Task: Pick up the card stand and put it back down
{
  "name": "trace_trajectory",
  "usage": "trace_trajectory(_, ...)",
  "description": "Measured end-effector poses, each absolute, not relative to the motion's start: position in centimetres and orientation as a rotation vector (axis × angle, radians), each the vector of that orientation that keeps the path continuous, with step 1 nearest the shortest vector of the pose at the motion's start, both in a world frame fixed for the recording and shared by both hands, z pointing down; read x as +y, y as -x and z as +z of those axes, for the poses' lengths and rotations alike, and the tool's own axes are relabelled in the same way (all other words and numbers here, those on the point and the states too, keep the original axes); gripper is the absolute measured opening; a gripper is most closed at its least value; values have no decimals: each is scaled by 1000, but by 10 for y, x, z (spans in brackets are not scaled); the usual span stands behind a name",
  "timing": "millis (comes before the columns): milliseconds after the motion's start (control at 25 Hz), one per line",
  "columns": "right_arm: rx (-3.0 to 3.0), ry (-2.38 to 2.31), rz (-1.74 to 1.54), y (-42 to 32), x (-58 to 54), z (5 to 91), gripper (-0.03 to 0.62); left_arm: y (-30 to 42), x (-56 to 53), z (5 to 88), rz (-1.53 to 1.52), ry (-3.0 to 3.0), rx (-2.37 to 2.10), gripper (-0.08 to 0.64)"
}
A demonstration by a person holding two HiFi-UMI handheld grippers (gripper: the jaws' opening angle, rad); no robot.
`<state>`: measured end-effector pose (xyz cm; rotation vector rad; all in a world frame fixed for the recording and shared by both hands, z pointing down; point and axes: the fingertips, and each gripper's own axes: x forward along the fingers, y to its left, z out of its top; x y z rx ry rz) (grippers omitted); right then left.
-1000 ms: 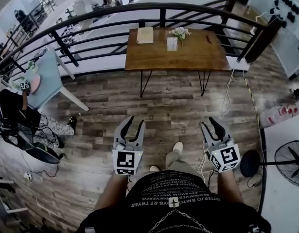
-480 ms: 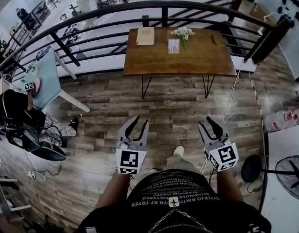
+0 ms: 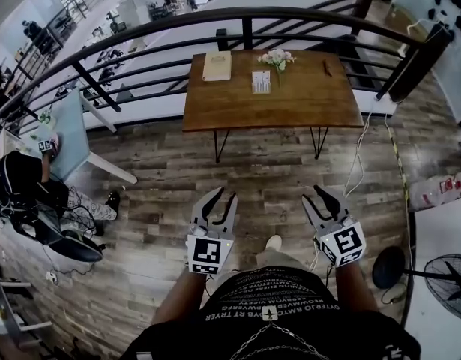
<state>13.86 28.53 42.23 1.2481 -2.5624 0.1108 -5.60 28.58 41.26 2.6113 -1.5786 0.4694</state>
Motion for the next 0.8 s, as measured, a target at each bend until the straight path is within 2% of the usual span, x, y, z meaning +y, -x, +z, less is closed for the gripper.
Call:
trace_trajectory(440, -2626, -1161, 141, -161, 233, 414, 138, 27, 242, 398, 464, -2571, -1641, 79)
trace_trajectory(800, -2670, -1092, 144, -178, 189, 420, 138, 19, 220, 399, 510, -2503, -1731, 77)
